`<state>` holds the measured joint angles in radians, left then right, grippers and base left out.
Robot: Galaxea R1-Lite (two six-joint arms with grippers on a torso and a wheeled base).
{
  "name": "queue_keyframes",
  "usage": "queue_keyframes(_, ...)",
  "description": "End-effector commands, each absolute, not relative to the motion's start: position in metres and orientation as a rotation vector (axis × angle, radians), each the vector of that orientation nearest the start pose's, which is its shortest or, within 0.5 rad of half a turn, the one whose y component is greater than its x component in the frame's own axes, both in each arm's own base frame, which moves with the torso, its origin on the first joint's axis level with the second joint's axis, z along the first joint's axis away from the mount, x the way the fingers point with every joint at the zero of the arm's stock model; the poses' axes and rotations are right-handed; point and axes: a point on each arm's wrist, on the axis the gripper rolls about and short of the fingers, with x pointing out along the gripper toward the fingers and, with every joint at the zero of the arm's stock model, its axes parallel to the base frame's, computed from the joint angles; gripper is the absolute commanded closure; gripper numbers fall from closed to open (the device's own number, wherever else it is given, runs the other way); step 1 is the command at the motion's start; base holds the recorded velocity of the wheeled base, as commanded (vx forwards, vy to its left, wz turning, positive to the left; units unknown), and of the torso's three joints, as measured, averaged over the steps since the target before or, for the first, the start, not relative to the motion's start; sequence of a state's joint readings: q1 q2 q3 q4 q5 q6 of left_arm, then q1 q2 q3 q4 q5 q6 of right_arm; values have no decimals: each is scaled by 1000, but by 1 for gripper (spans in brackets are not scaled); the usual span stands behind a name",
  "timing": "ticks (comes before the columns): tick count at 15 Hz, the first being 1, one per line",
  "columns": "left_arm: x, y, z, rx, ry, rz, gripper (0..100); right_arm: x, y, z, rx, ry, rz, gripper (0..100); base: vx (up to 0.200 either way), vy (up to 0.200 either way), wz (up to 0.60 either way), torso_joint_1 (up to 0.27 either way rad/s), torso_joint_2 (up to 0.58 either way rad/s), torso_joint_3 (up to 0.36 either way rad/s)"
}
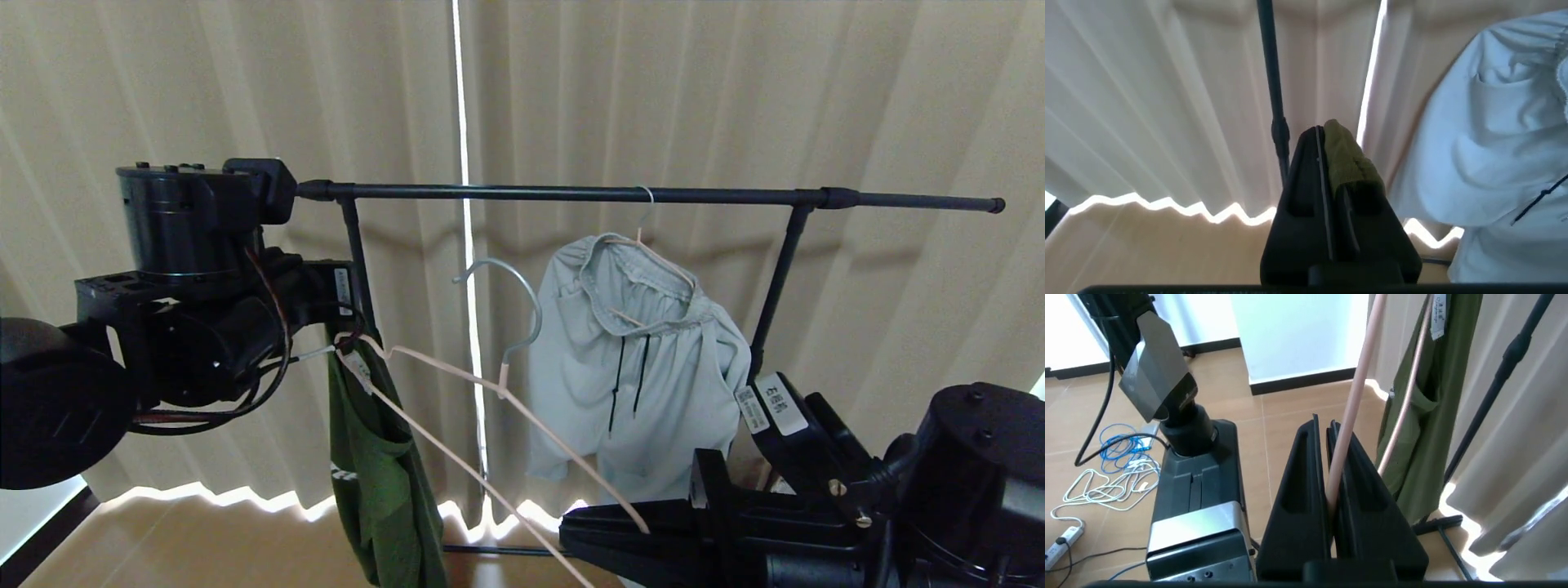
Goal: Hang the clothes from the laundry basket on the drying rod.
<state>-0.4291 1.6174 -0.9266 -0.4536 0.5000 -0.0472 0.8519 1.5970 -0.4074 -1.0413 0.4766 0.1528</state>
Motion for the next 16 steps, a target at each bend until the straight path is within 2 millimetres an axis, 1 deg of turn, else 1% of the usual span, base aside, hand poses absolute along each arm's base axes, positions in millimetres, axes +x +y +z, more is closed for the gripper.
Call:
queue_keyframes(1, 269, -115, 224, 58, 209, 66, 100, 158, 186, 152, 108, 244, 1286, 100, 0, 0, 0, 0, 0, 0)
queue_keyframes(4, 260, -117, 224, 69, 210, 46, 100, 161, 188, 153, 136, 206, 1286, 100, 0, 0, 0, 0, 0, 0)
queue_keyframes(7, 251, -123, 227, 70, 200, 12, 100, 167, 189, 150, 136, 211, 1273, 100, 0, 0, 0, 0, 0, 0)
queue_keyframes(9, 242, -127, 229, 71, 194, -16, 100, 175, 193, 149, 137, 212, 1260, 100, 0, 0, 0, 0, 0, 0)
queue_keyframes(13, 226, -120, 227, 87, 197, -22, 100, 191, 195, 143, 140, 227, 1219, 100, 0, 0, 0, 0, 0, 0)
queue_keyframes(16, 219, -117, 232, 76, 179, -27, 100, 201, 201, 137, 145, 249, 1210, 100, 0, 0, 0, 0, 0, 0)
